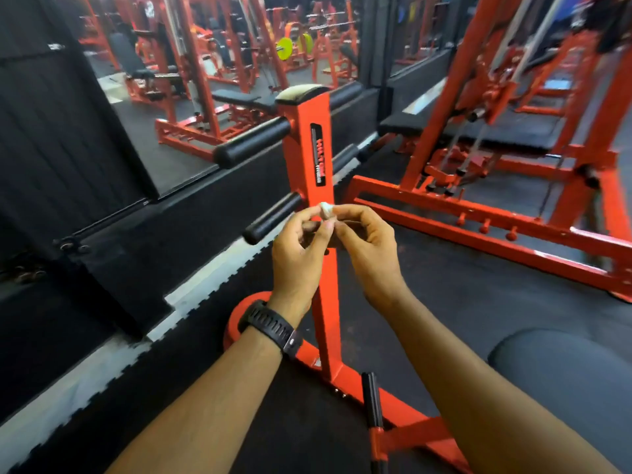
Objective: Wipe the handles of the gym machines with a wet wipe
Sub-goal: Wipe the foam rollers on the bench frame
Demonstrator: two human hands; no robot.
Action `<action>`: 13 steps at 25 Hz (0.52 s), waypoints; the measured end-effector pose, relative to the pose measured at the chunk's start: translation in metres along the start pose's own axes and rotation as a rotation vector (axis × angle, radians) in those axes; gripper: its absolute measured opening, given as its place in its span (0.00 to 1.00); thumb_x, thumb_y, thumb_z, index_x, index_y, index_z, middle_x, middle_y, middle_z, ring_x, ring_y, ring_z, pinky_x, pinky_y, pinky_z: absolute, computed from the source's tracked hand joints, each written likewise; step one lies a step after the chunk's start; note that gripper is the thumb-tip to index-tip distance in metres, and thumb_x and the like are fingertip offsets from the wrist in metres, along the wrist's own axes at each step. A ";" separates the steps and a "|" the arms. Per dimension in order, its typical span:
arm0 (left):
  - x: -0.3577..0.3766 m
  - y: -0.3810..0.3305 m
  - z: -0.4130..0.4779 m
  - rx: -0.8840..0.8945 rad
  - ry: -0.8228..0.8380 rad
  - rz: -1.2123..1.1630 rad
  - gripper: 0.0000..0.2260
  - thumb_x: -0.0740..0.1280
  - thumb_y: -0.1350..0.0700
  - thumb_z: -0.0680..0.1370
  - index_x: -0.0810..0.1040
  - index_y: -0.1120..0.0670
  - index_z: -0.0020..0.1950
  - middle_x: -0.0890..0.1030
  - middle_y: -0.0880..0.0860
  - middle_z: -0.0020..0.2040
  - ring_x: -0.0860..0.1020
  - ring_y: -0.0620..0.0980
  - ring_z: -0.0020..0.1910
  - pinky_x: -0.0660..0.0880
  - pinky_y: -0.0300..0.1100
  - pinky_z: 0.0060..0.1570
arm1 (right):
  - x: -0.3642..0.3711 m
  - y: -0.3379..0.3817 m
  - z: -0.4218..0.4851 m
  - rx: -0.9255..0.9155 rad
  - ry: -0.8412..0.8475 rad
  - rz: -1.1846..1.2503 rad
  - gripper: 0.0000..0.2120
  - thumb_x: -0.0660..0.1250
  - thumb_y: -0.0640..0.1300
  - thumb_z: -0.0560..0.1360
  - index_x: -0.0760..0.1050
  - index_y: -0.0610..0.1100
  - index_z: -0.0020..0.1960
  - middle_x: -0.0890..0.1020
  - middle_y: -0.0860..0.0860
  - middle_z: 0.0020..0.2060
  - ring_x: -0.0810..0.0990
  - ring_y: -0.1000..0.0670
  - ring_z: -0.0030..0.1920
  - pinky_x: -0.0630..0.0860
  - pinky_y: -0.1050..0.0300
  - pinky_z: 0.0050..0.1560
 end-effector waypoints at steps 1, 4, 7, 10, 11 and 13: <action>0.015 -0.003 -0.006 0.003 0.052 -0.043 0.10 0.69 0.60 0.79 0.81 0.50 0.59 0.85 0.52 0.52 0.83 0.50 0.53 0.79 0.45 0.56 | -0.018 0.006 -0.008 0.033 -0.051 0.017 0.12 0.68 0.33 0.77 0.79 0.42 0.59 0.84 0.49 0.47 0.84 0.51 0.48 0.81 0.54 0.49; 0.071 -0.012 -0.035 -0.016 0.192 -0.147 0.10 0.67 0.65 0.79 0.80 0.53 0.56 0.85 0.53 0.51 0.83 0.51 0.52 0.79 0.46 0.53 | -0.081 0.031 -0.040 0.075 -0.217 -0.011 0.17 0.69 0.31 0.76 0.75 0.39 0.64 0.81 0.50 0.41 0.81 0.52 0.43 0.78 0.56 0.45; 0.134 -0.031 -0.074 -0.016 0.331 -0.221 0.10 0.65 0.65 0.80 0.81 0.51 0.55 0.84 0.52 0.50 0.83 0.51 0.48 0.80 0.50 0.51 | -0.146 0.059 -0.078 0.086 -0.324 -0.081 0.15 0.69 0.36 0.78 0.76 0.39 0.64 0.83 0.47 0.46 0.82 0.51 0.47 0.80 0.54 0.53; 0.193 -0.056 -0.117 -0.001 0.449 -0.232 0.13 0.63 0.65 0.81 0.81 0.48 0.52 0.84 0.50 0.49 0.82 0.50 0.48 0.80 0.48 0.51 | -0.203 0.091 -0.117 0.075 -0.393 -0.156 0.15 0.71 0.42 0.78 0.78 0.41 0.63 0.85 0.44 0.52 0.84 0.49 0.51 0.80 0.52 0.56; 0.213 -0.065 -0.131 -0.001 0.474 -0.247 0.14 0.62 0.66 0.81 0.80 0.49 0.52 0.83 0.49 0.48 0.81 0.47 0.47 0.79 0.45 0.49 | -0.222 0.102 -0.130 0.058 -0.428 -0.185 0.14 0.71 0.42 0.77 0.79 0.41 0.62 0.85 0.43 0.50 0.84 0.47 0.49 0.81 0.49 0.56; 0.250 -0.083 -0.160 -0.018 0.530 -0.284 0.13 0.60 0.68 0.82 0.80 0.52 0.52 0.82 0.49 0.46 0.79 0.43 0.42 0.77 0.40 0.46 | -0.262 0.124 -0.154 0.017 -0.517 -0.244 0.12 0.71 0.41 0.78 0.79 0.42 0.61 0.85 0.41 0.49 0.84 0.42 0.48 0.82 0.45 0.54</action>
Point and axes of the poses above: each hand's wrist, its own z-axis towards the middle knuckle, its own x-axis out of the palm, y = z × x, the point moved 7 cm from there along z, towards the middle knuckle
